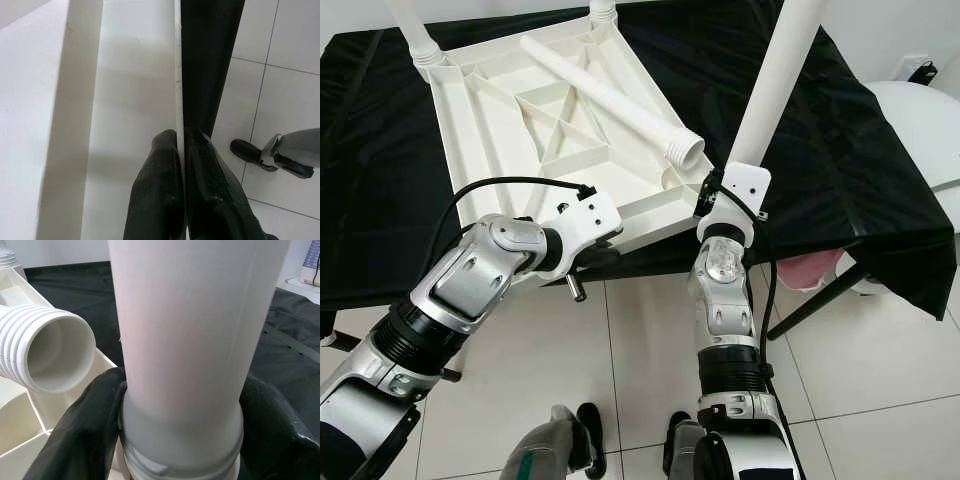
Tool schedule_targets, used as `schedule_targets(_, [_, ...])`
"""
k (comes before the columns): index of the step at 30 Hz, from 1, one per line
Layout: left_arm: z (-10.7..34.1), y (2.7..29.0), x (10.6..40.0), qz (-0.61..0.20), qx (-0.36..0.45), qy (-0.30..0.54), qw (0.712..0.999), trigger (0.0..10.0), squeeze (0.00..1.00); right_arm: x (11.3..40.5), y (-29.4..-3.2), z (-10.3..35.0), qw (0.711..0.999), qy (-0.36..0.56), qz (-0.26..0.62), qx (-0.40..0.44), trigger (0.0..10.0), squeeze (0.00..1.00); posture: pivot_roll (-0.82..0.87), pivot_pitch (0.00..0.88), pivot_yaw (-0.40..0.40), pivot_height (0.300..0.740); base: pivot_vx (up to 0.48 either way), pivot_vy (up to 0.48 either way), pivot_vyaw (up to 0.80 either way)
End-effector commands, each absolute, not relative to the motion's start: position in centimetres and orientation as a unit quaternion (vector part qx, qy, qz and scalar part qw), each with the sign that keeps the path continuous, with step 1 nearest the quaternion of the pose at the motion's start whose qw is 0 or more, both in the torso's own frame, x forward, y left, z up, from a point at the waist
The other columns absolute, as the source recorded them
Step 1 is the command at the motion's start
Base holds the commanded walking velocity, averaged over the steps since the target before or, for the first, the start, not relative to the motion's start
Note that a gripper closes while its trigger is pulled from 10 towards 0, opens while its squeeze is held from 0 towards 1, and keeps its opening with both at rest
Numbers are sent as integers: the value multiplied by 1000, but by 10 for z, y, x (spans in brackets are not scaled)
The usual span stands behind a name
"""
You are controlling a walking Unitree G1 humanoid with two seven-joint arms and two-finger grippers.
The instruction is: Building children table
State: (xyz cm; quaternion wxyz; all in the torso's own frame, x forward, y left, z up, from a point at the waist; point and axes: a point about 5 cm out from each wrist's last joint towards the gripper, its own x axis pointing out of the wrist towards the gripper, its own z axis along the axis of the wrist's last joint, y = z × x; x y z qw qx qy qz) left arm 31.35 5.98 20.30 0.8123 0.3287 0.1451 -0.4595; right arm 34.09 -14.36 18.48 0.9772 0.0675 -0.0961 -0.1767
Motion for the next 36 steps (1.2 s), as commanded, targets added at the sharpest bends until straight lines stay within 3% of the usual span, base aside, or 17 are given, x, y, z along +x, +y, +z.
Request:
schedule_targets(1, [217,63,317,-423,349,113,828,10000,0,334,-143,145,979,-6,-192,75,10000,0,-87,199,76,740,0,0,0])
schedule_targets(2, [217,63,317,-423,349,113,828,10000,0,334,-143,145,979,-6,-190,76,10000,941,-87,199,76,740,0,0,0])
schedule_targets(3, [216,62,317,-424,349,113,828,10000,0,334,-143,145,979,-7,-191,74,10000,1000,-87,197,75,740,0,0,0])
schedule_targets(8, [216,62,317,-424,349,113,828,10000,0,334,-143,144,979,-7,-192,71,10000,961,-87,195,75,740,0,0,0])
schedule_targets(9, [216,62,317,-424,349,112,828,10000,0,334,-143,145,979,-8,-191,70,10000,0,-87,193,75,740,0,0,0])
schedule_targets(21, [216,62,317,-425,351,109,827,10000,0,334,-139,148,983,-16,-169,63,10000,0,-90,195,73,740,0,0,0])
schedule_targets(22, [216,62,317,-423,348,110,829,10000,1000,334,-139,149,984,-19,-166,58,10000,0,-91,198,73,740,0,0,0])
schedule_targets(28, [215,65,319,-416,345,116,833,10000,1000,333,-140,150,985,-24,-163,52,10000,0,-91,202,72,740,0,0,0])
schedule_targets(29, [215,66,319,-417,351,116,830,10000,0,333,-140,151,986,-26,-160,51,10000,0,-93,205,72,740,0,0,0])
schedule_targets(36, [217,65,319,-416,348,114,832,10000,0,330,-145,155,987,-44,-143,49,10000,0,-96,206,71,740,0,0,0])
